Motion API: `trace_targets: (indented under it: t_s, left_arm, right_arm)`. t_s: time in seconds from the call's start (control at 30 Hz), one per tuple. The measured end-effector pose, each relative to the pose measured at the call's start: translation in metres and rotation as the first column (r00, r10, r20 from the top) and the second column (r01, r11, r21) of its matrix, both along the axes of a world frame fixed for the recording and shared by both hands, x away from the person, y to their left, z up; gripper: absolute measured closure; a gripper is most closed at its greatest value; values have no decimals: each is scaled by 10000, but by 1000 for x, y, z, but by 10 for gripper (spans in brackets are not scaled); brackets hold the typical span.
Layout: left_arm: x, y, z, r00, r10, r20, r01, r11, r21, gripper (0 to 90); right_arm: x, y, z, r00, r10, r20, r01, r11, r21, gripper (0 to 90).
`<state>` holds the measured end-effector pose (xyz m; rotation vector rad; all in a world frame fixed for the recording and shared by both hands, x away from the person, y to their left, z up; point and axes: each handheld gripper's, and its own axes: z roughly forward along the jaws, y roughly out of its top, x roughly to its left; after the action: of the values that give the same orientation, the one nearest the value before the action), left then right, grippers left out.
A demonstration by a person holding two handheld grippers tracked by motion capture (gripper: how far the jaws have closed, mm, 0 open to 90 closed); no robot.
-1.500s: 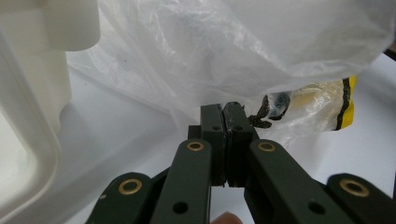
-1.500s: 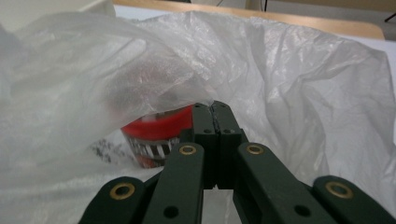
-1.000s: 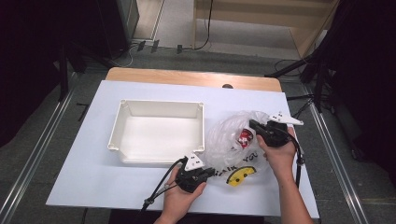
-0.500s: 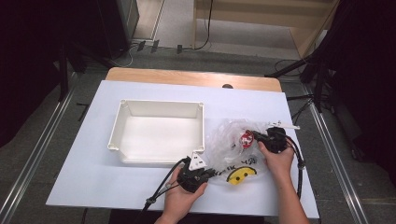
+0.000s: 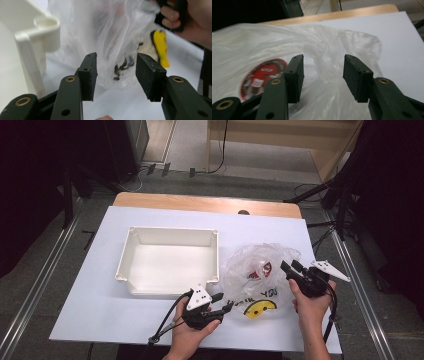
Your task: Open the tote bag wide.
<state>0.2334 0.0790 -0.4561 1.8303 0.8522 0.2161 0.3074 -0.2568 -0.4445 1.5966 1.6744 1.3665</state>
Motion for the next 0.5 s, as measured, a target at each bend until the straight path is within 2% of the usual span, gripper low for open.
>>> trace_targets:
  t_s: [0.17, 0.27, 0.3, 0.43, 0.5]
  left_arm:
    - [0, 0, 19, 9988, 171, 456, -151, 9990, -430, 477]
    - [7, 1, 30, 9949, 668, 755, -626, 9964, -571, 440]
    - [9, 1, 32, 9937, 795, 796, -742, 9950, -672, 409]
    - [17, 0, 40, 9870, 1245, 1014, -1179, 9907, -681, 363]
    - [24, -4, 44, 9866, 1383, 864, -1326, 9888, -688, 319]
  right_arm:
    - [-24, 5, 12, 9979, 463, 454, -464, 9989, 1, 473]
    - [-35, 11, 11, 9962, 617, 617, -591, 9973, -426, 454]
    - [-37, 13, 11, 9963, 649, 569, -611, 9960, -652, 431]
    - [-43, 16, 12, 9956, 649, 682, -607, 9962, -629, 432]
    - [-45, 19, 14, 9941, 767, 766, -726, 9958, -554, 431]
